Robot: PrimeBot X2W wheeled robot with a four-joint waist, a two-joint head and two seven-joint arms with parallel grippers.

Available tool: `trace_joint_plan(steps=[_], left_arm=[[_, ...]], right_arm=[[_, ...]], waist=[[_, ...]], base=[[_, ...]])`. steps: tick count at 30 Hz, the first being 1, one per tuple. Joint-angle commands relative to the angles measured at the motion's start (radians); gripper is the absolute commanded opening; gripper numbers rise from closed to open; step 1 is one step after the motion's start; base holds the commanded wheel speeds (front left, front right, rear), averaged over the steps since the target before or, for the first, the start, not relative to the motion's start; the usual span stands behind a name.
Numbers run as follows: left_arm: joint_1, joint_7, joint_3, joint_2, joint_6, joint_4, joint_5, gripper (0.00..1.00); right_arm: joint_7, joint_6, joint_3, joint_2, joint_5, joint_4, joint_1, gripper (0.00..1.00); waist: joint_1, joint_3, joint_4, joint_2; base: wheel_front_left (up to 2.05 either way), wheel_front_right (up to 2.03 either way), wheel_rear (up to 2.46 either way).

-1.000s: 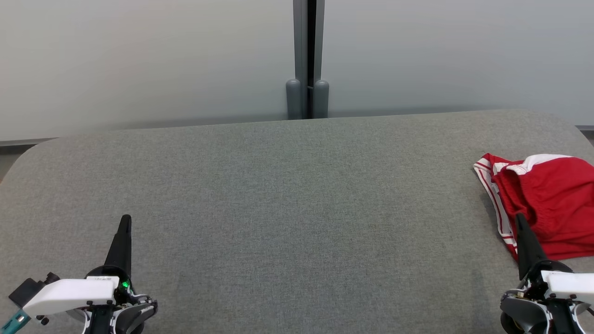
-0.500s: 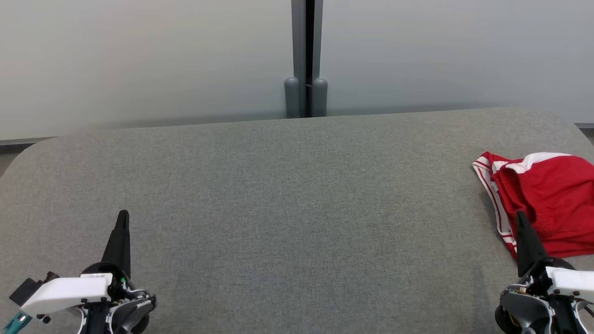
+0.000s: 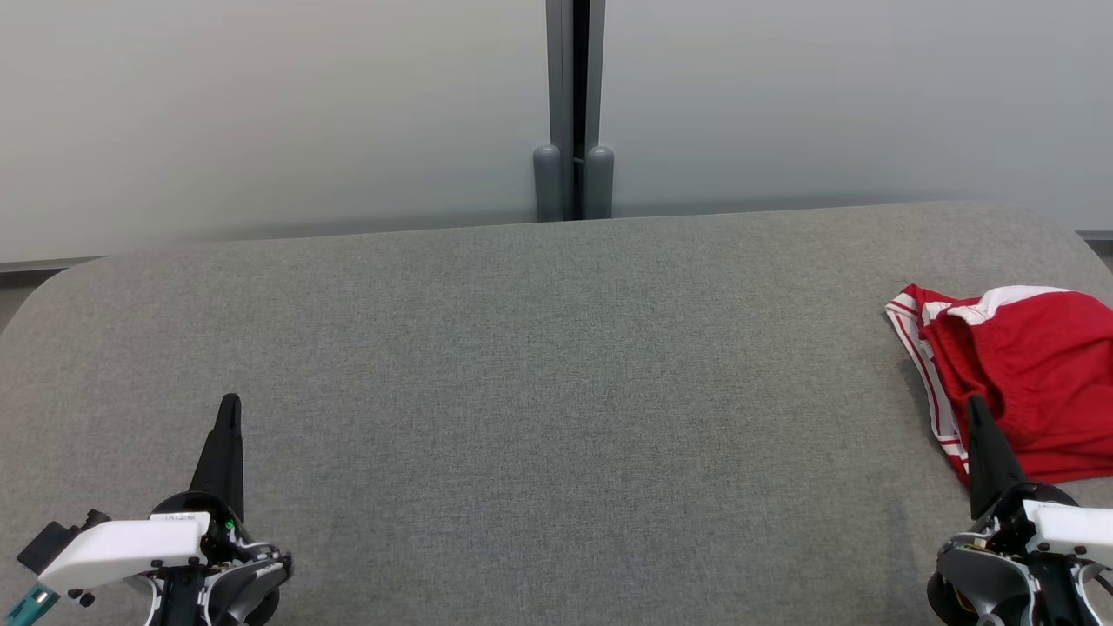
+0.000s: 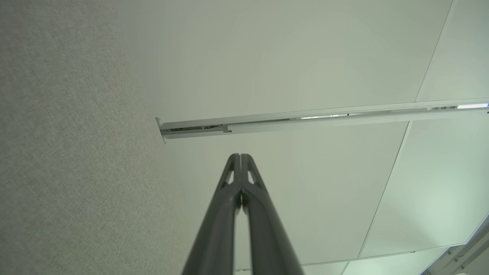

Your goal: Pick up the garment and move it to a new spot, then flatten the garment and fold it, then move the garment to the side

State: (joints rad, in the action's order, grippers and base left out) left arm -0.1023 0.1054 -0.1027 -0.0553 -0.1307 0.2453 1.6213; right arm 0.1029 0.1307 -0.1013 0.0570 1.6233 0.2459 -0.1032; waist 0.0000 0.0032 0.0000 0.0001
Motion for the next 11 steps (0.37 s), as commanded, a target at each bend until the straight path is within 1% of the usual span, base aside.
trace_joint_plan(steps=[1,11], left_arm=[[-0.012,0.003,-0.005,-0.003,-0.003,0.001,0.001,0.00],[-0.012,0.004,-0.006,-0.002,-0.003,0.001,-0.001,0.00]], right_arm=[[0.003,0.000,-0.003,0.003,-0.002,0.002,-0.011,0.00],[0.004,0.000,-0.004,0.002,-0.004,0.002,-0.011,0.00]], waist=[[0.0000,0.000,0.000,-0.0001],[0.0000,0.000,0.000,-0.0001]], base=[[0.00,0.00,0.00],[0.00,0.00,0.00]])
